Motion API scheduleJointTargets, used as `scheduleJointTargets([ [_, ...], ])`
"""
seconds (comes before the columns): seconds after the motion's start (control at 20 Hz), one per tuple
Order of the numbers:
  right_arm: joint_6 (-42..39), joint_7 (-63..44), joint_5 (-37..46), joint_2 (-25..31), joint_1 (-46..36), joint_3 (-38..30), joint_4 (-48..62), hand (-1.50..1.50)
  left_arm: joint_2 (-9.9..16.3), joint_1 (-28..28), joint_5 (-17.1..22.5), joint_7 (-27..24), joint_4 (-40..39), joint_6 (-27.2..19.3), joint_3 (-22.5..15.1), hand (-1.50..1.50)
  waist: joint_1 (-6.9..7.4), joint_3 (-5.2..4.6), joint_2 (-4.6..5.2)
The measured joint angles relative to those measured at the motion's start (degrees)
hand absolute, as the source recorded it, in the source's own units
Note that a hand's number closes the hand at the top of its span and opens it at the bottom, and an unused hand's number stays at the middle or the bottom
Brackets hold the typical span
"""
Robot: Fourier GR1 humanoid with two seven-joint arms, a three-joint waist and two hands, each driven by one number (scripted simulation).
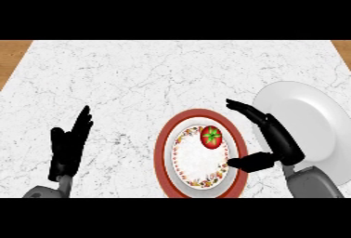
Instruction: Pick the tomato from the plate and place it in the plate
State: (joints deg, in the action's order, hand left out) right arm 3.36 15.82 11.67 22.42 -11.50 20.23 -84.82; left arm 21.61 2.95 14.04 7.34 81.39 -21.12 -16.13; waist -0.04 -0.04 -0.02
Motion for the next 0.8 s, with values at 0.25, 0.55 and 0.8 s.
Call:
scheduleJointTargets([
  [0.25, -3.99, -12.18, 6.82, 3.88, -5.29, 2.56, -3.59, -1.50, -0.12, 0.75, -0.56, 1.73, 0.32, -0.16, 0.32, 0.00, 0.08, -0.04, -0.14],
  [0.55, -14.93, -25.50, 9.07, 4.93, -10.31, 6.88, -5.47, -1.50, -2.02, 1.78, -1.80, 1.38, -0.94, -0.54, 0.07, 0.00, 0.29, -0.05, -0.06],
  [0.8, -23.15, -32.42, 8.71, 2.53, -14.56, 7.51, -3.31, -1.50, -2.20, 2.54, -2.75, 2.83, -0.39, -0.11, 0.90, 0.00, 0.42, 0.00, 0.00],
])
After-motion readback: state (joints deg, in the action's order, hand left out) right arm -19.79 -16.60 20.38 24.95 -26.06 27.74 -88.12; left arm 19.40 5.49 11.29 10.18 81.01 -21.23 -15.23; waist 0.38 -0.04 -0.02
